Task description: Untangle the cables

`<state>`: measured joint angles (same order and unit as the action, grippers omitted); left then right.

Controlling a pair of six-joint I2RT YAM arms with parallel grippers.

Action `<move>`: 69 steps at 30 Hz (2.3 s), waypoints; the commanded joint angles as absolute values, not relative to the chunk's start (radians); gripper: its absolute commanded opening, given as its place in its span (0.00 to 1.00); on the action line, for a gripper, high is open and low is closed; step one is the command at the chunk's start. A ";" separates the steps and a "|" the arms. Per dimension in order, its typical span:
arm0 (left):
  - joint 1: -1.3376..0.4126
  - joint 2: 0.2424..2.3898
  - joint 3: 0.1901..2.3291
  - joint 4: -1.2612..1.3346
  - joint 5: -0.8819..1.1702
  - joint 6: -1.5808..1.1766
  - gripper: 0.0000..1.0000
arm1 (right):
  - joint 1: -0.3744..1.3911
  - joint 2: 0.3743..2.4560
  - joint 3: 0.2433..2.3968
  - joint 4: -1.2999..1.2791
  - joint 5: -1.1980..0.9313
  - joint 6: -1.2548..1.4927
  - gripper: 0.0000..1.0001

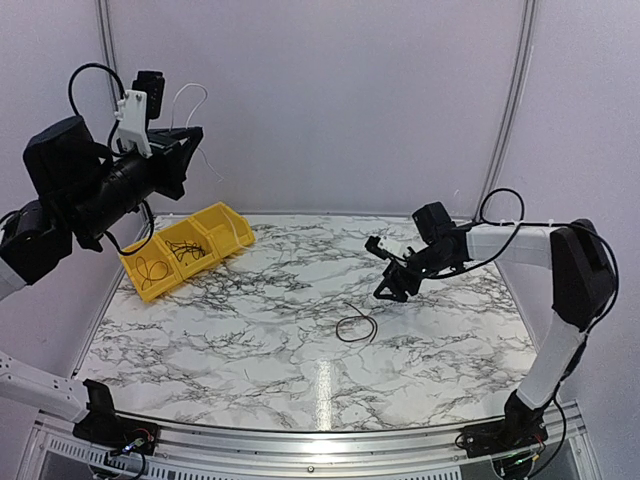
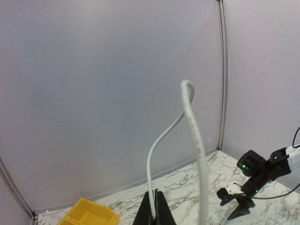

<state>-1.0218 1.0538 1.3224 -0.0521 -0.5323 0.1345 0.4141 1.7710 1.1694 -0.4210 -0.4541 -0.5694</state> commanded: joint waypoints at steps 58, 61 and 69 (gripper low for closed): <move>-0.247 2.081 2.016 -0.351 -0.088 -0.174 0.00 | 0.267 1.510 0.903 -0.365 -0.548 -0.654 0.70; -0.248 2.107 1.989 -0.346 -0.017 -0.207 0.00 | 0.269 1.530 0.911 -0.373 -0.563 -0.652 0.69; -0.250 2.190 1.967 -0.354 -0.008 -0.325 0.00 | 0.269 1.540 0.916 -0.382 -0.546 -0.656 0.68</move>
